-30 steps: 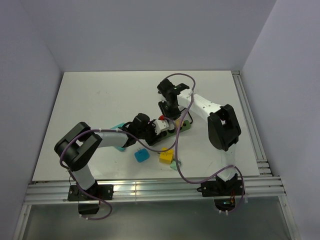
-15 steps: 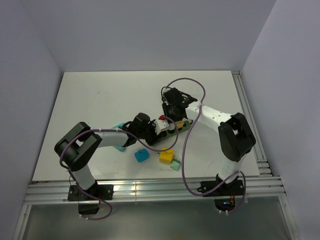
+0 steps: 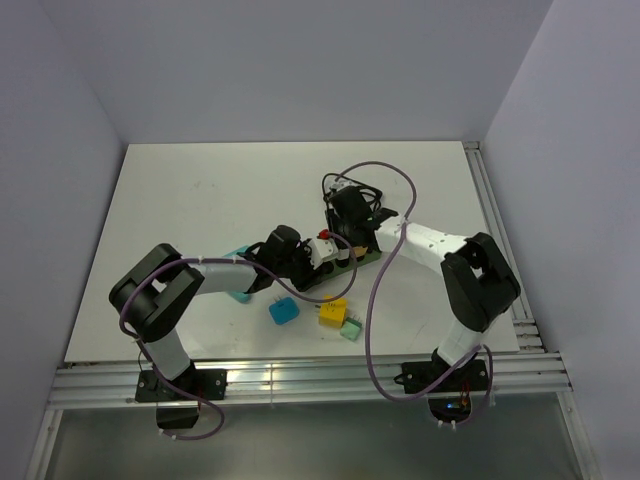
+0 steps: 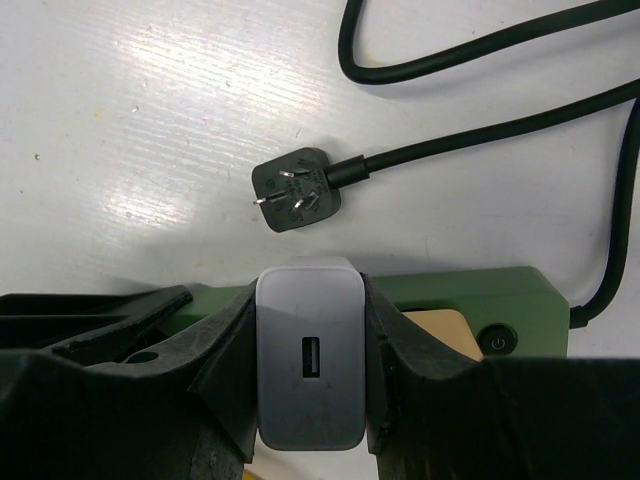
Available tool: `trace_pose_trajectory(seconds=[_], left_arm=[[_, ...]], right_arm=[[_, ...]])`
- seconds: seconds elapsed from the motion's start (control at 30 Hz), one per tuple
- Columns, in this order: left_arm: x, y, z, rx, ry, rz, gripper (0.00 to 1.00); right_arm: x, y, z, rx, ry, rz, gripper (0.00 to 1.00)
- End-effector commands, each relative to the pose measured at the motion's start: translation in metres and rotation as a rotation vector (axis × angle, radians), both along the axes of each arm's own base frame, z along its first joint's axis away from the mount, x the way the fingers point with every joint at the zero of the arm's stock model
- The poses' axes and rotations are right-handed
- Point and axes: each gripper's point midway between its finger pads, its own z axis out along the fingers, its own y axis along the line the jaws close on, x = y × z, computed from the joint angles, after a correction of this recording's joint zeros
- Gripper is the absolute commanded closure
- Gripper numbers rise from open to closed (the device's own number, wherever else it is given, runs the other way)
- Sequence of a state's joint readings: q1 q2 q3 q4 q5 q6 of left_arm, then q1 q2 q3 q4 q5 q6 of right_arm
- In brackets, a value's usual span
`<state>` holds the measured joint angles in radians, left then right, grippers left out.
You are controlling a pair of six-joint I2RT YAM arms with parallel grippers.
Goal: Insert the plug
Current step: Insert the plug into the socket.
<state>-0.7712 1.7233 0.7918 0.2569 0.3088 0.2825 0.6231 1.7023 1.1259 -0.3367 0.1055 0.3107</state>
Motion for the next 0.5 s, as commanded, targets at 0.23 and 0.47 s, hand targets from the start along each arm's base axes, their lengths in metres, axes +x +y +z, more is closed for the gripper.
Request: trace_pose_trajectory(seconds=[0.23,0.47], left_arm=[[-0.005,-0.019,0.009,-0.069,0.091,-0.067,1.0],[-0.004,-0.018,0.001,-0.069,0.167,-0.069,1.0]], right_arm=[[-0.05,-0.022,-0.026,-0.065,0.013,-0.09,1.0],[-0.058,-0.025,-0.033,-0.01,-0.06,-0.128,1.0]])
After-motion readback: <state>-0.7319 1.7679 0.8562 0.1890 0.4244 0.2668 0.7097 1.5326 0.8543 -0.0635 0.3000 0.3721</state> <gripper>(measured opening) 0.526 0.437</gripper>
